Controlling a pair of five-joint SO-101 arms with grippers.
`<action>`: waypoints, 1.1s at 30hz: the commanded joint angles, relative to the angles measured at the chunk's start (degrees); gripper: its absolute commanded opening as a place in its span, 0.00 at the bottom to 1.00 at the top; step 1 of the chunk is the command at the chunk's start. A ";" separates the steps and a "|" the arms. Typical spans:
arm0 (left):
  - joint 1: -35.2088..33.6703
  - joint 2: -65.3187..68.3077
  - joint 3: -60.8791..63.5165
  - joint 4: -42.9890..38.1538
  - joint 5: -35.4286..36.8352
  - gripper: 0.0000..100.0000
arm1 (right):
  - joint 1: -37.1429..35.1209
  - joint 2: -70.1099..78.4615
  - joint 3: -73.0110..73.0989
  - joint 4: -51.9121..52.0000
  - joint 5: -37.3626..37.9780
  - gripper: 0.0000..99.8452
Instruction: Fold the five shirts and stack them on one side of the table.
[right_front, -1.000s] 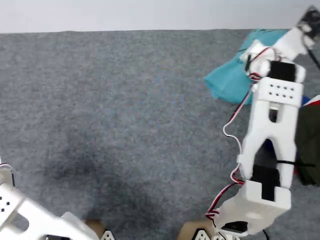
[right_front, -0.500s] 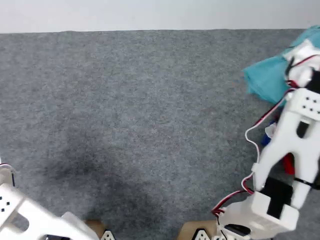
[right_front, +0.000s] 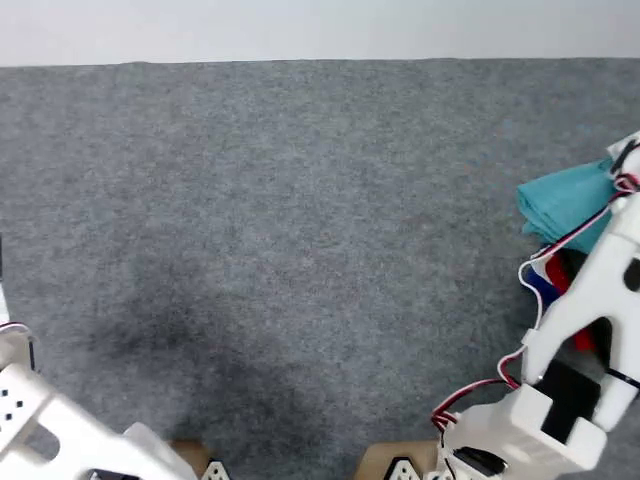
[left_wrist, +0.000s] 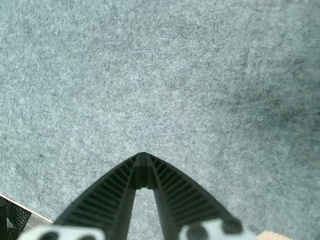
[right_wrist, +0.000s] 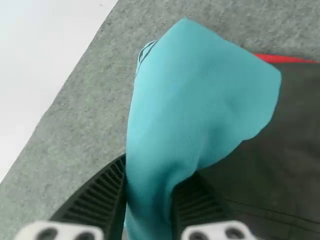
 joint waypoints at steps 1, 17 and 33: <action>0.53 -1.41 -1.63 -0.35 -0.18 0.00 | 1.36 -3.38 -1.58 -0.04 1.67 0.01; 0.53 -1.41 -1.63 -0.35 -0.26 0.00 | 11.03 7.78 -1.67 -0.31 6.33 0.01; 0.62 -1.05 -1.45 -0.35 -0.18 0.00 | 21.58 21.67 -2.11 -1.45 20.13 0.08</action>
